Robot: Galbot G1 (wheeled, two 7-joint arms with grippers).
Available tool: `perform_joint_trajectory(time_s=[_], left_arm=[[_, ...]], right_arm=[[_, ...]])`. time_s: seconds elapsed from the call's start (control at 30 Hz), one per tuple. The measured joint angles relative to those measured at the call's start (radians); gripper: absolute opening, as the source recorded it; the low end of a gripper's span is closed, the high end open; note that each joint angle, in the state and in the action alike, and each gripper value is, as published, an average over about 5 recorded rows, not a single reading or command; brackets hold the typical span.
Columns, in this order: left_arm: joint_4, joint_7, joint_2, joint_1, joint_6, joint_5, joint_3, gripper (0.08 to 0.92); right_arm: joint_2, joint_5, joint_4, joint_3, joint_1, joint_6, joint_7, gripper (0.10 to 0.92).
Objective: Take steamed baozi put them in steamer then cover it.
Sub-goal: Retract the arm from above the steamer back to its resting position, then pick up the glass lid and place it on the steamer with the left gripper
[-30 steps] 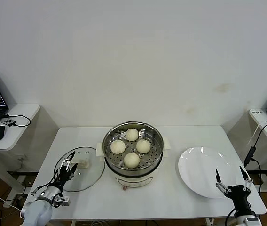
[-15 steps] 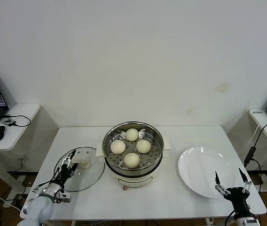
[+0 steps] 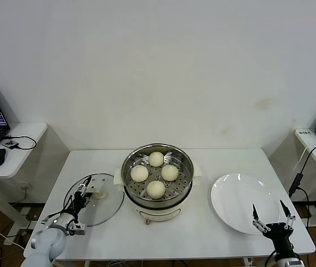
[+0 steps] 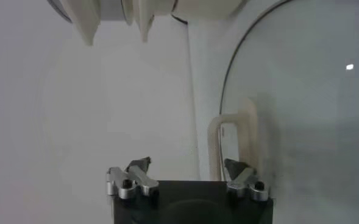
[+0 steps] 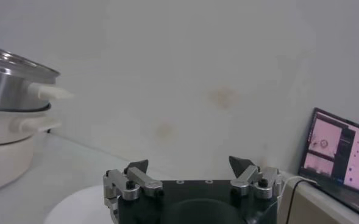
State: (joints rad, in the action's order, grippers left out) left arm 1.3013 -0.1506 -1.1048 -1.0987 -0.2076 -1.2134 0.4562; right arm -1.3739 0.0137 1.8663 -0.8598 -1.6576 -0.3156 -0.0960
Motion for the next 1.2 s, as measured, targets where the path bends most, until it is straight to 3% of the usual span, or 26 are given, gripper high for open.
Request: perform_joint_trajectory(time_s=[0.53, 0.83, 1.2], left_arm=[[-0.048, -0.023, -0.020, 0.010, -0.005, 0.012, 0.015, 0.160], [0.010, -0.077, -0.044, -0.041, 0.024, 0.042, 0.052, 0.149], [0.211, -0.086, -0.096, -0.188, 0.109, 0.034, 0.138, 0.149]], right_arm=[[0.000, 0.011, -0.005, 0.009, 0.000, -0.007, -0.004, 0.823], [-0.001, 0.017, -0.011, 0.011, 0.004, -0.013, -0.004, 0.823], [0.003, 0.023, -0.010, 0.020, 0.009, -0.016, -0.005, 0.823]])
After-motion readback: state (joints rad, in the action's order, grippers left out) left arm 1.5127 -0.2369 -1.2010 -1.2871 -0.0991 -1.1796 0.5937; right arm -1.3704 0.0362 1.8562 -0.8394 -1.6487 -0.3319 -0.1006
